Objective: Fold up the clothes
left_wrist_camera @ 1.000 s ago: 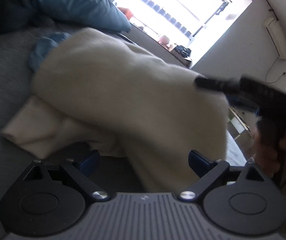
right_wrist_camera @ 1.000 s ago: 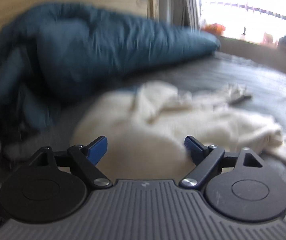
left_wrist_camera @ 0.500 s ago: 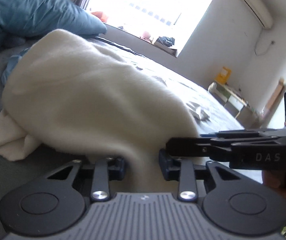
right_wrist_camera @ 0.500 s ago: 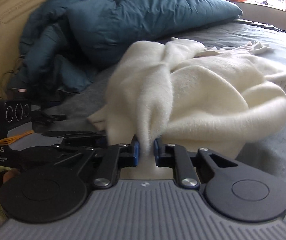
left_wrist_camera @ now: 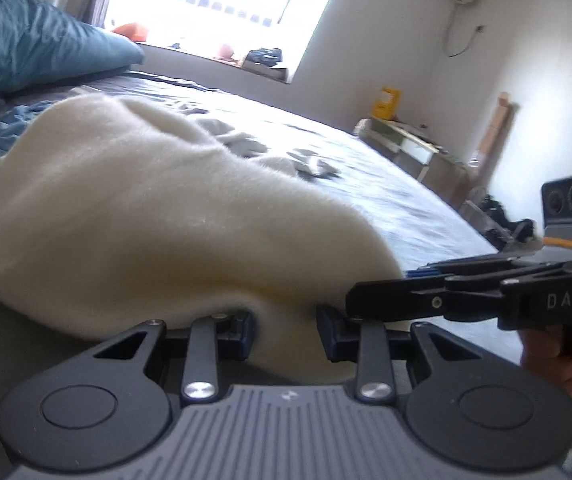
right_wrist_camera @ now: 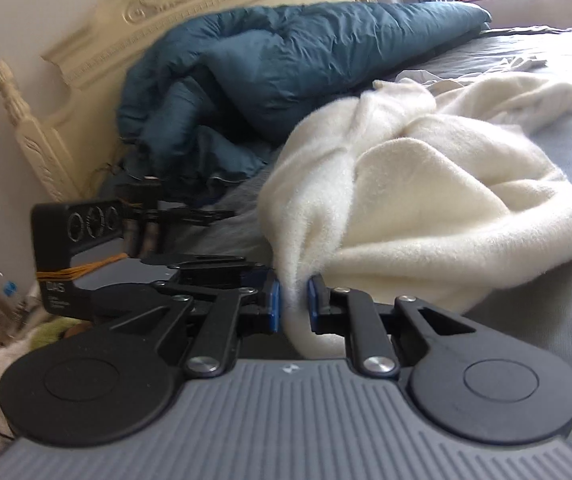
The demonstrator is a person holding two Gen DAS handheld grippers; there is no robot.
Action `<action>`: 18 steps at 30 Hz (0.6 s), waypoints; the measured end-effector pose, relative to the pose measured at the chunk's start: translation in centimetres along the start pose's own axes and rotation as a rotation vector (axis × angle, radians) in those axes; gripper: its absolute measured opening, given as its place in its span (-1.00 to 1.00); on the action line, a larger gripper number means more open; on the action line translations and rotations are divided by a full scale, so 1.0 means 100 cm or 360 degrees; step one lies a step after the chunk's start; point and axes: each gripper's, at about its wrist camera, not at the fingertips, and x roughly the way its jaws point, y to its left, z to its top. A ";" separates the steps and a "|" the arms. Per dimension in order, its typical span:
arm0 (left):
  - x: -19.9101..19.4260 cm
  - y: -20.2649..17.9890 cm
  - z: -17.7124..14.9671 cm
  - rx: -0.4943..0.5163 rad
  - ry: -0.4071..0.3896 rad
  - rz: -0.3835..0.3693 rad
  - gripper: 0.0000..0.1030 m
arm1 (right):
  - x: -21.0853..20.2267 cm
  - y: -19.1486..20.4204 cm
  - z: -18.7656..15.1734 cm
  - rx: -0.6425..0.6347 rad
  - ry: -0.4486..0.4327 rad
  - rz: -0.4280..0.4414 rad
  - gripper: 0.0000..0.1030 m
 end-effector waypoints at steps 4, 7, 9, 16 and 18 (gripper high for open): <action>-0.024 -0.040 -0.025 0.0012 -0.0021 -0.0105 -0.38 | -0.049 0.020 -0.033 0.0014 -0.0118 0.0020 -0.75; -0.041 -0.069 -0.041 0.0032 0.0002 -0.0167 -0.37 | -0.087 0.035 -0.061 0.0042 -0.0197 0.0044 -0.75; -0.048 -0.094 -0.055 0.0069 0.0021 -0.0198 -0.37 | -0.110 0.047 -0.081 0.0058 -0.0227 0.0036 -0.75; -0.071 -0.149 -0.093 0.0134 0.0124 -0.0297 -0.35 | -0.175 0.083 -0.144 0.0094 -0.0307 -0.0006 -0.75; -0.072 -0.161 -0.104 0.0136 0.0141 -0.0309 -0.33 | -0.183 0.087 -0.159 0.0120 -0.0315 -0.0016 -0.75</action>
